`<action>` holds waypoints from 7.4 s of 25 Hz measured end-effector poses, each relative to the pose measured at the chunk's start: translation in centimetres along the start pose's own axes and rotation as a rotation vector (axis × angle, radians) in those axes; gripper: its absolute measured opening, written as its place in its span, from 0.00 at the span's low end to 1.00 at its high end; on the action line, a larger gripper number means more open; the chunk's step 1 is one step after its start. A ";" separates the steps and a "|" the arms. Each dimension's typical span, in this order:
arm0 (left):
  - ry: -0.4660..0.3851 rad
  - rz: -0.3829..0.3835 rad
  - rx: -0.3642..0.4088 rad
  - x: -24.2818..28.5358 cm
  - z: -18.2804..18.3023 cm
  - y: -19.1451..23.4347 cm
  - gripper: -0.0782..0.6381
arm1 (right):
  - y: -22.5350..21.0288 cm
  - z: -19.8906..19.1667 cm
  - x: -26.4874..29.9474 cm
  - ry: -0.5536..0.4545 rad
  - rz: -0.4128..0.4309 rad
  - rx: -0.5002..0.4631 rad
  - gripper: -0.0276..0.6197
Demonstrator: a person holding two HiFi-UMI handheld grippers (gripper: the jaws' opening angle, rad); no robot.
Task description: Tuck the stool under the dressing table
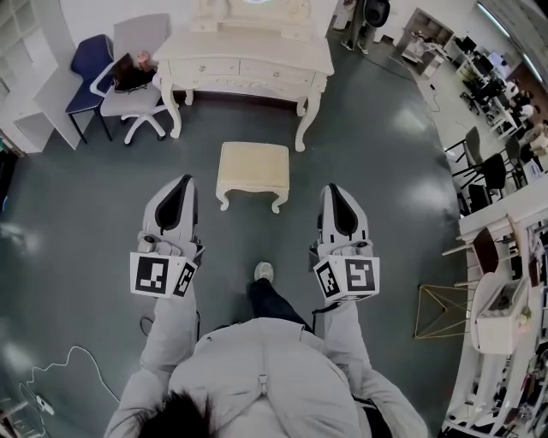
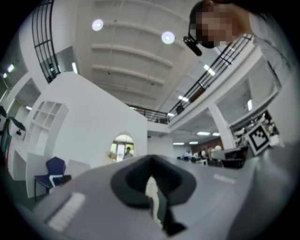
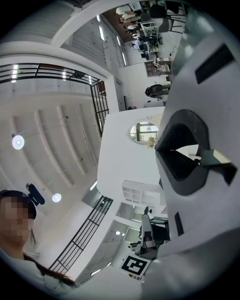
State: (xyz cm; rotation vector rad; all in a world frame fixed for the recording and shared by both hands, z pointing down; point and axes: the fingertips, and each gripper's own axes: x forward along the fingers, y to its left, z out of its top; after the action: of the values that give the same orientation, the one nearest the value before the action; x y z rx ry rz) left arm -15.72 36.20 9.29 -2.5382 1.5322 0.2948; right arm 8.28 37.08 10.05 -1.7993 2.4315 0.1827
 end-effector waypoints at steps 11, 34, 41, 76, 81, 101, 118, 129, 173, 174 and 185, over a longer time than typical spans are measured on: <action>-0.024 0.025 0.002 11.5 -1.5 2.0 0.12 | -6.2 -0.2 10.3 -0.017 0.047 -0.013 0.05; 0.022 0.060 0.010 21.3 -5.7 4.0 0.12 | -12.1 -4.1 20.0 0.012 0.096 0.026 0.05; 0.050 0.016 -0.015 24.6 -7.6 6.6 0.12 | -12.1 -5.6 23.5 0.051 0.060 0.025 0.05; 0.253 -0.187 -0.140 33.2 -23.2 15.3 0.12 | -11.9 -20.7 33.4 0.376 -0.124 0.092 0.05; 0.310 -0.214 -0.158 32.1 -26.4 14.2 0.12 | -11.4 -23.8 32.2 0.445 -0.127 0.105 0.05; 0.494 -0.257 -0.195 26.6 -37.1 9.5 0.14 | -10.9 -36.4 25.8 0.653 -0.108 0.198 0.14; 0.653 -0.178 -0.227 19.4 -48.7 7.7 0.43 | -9.6 -48.8 20.8 0.796 0.054 0.217 0.38; 0.707 -0.131 -0.194 16.6 -56.9 7.7 0.51 | -10.2 -57.0 18.7 0.836 0.092 0.216 0.45; 0.890 -0.050 -0.198 14.0 -73.7 9.9 0.65 | -12.9 -71.9 19.2 0.950 0.076 0.246 0.64; 0.891 -0.052 -0.200 14.0 -73.7 9.9 0.65 | -12.9 -71.9 19.2 0.952 0.073 0.245 0.64; 0.911 -0.088 -0.168 16.1 -74.5 12.3 0.65 | -12.2 -72.6 21.2 0.948 0.035 0.256 0.65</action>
State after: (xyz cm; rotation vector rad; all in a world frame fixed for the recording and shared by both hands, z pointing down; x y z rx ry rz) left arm -12.99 -1.01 76.87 -3.0460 1.6492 -0.9046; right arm 12.54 1.77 77.87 -1.9855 2.8060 -1.1778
